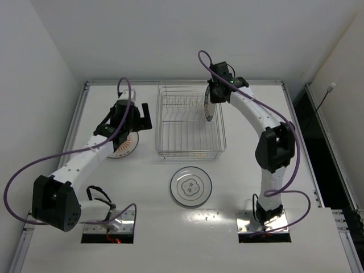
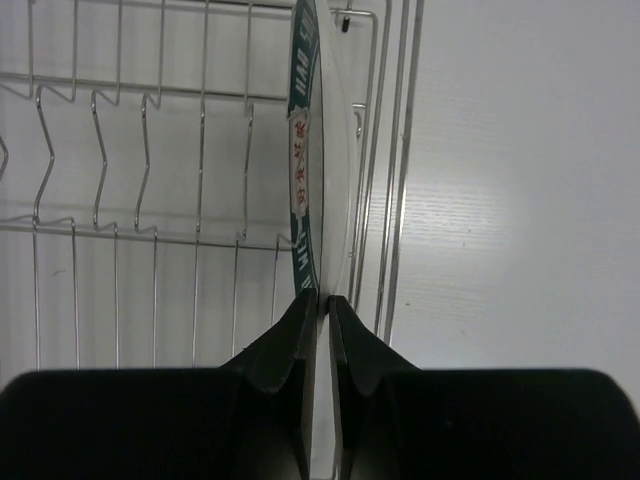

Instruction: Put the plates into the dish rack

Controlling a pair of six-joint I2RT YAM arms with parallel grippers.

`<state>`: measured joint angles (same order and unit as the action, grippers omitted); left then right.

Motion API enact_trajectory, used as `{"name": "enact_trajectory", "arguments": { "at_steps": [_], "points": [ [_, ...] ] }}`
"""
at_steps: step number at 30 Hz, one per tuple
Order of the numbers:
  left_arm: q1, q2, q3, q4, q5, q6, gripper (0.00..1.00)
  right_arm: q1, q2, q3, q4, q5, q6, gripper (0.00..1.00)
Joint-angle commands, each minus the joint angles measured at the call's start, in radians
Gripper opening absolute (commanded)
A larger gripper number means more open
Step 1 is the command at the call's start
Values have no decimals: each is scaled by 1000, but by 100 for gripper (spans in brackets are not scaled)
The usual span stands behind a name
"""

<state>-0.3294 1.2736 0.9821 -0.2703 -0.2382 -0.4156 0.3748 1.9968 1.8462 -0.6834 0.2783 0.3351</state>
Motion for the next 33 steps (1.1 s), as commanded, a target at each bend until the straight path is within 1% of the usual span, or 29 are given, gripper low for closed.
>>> {"name": "enact_trajectory", "arguments": {
  "at_steps": [1, 3, 5, 6, 8, 9, 10, 11, 14, 15, 16, 17, 18, 19, 20, 21, 22, 23, 25, 26, 27, 28, 29, 30, 32, 33],
  "points": [
    [35, -74, 10, -88, 75, -104, 100, 3, -35, 1, -42, -102, 54, 6],
    [35, -114, 10, -101, 106, -178, 100, 3, -35, 37, -70, -113, 55, 12],
    [35, -123, 10, -141, 138, -225, 100, 3, -35, 48, -97, -113, 64, 26],
    [35, -134, 19, -151, 139, -244, 100, 3, -73, 48, -97, -113, 64, 31],
    [35, -134, 29, -171, 160, -270, 100, 3, -119, 30, -88, -81, 64, 38],
    [35, -134, 29, -172, 160, -270, 100, 3, -148, 9, -88, -80, 64, 48],
    [35, -111, 39, -199, 149, -270, 100, -8, -212, -2, -88, -70, 64, 60],
    [35, -96, 52, -222, 137, -270, 100, -8, -246, -14, -88, -70, 64, 100],
    [24, -60, 101, -254, 112, -256, 100, -8, -390, -76, -116, -105, 64, 100],
    [24, -51, 119, -254, 96, -244, 100, -8, -433, -150, -125, -120, 64, 100],
    [24, -39, 128, -254, 86, -220, 100, 4, -478, -198, -125, -178, 64, 100],
    [24, -39, 138, -254, 71, -210, 100, 4, -583, -328, -125, -214, 80, 100],
    [24, -39, 147, -254, 71, -210, 100, 4, -640, -405, -98, -250, 103, 100],
    [24, -39, 147, -254, 71, -195, 100, -8, -698, -485, -81, -331, 134, 100],
    [24, -30, 147, -254, 60, -195, 100, -19, -758, -646, -55, -364, 184, 100],
    [24, -29, 147, -254, 60, -195, 100, -19, -867, -724, -13, -388, 203, 100],
    [35, -29, 147, -254, 69, -195, 100, -19, -919, -793, 5, -437, 229, 100],
    [52, -19, 147, -266, 91, -195, 100, -19, -970, -926, 30, -461, 302, 100],
    [62, -19, 136, -277, 100, -216, 100, -28, -1071, -1058, 60, -537, 367, 100],
    [62, -28, 127, -277, 123, -216, 100, -28, -1089, -1096, 61, -569, 425, 100],
    [72, -28, 115, -277, 160, -216, 100, -28, -1104, -1137, 76, -641, 461, 100],
    [72, -40, 90, -267, 174, -238, 100, -16, -1134, -1227, 134, -678, 497, 99],
    [72, -52, 75, -254, 210, -247, 100, -16, -1150, -1274, 175, -742, 572, 99],
    [72, -53, 43, -254, 224, -247, 100, -16, -1161, -1347, 244, -770, 602, 99],
    [72, -75, 6, -224, 250, -284, 100, -33, -1161, -1378, 263, -801, 616, 99],
    [72, -97, -31, -224, 251, -295, 100, -33, -1135, -1378, 263, -801, 616, 97]
  ]
}}
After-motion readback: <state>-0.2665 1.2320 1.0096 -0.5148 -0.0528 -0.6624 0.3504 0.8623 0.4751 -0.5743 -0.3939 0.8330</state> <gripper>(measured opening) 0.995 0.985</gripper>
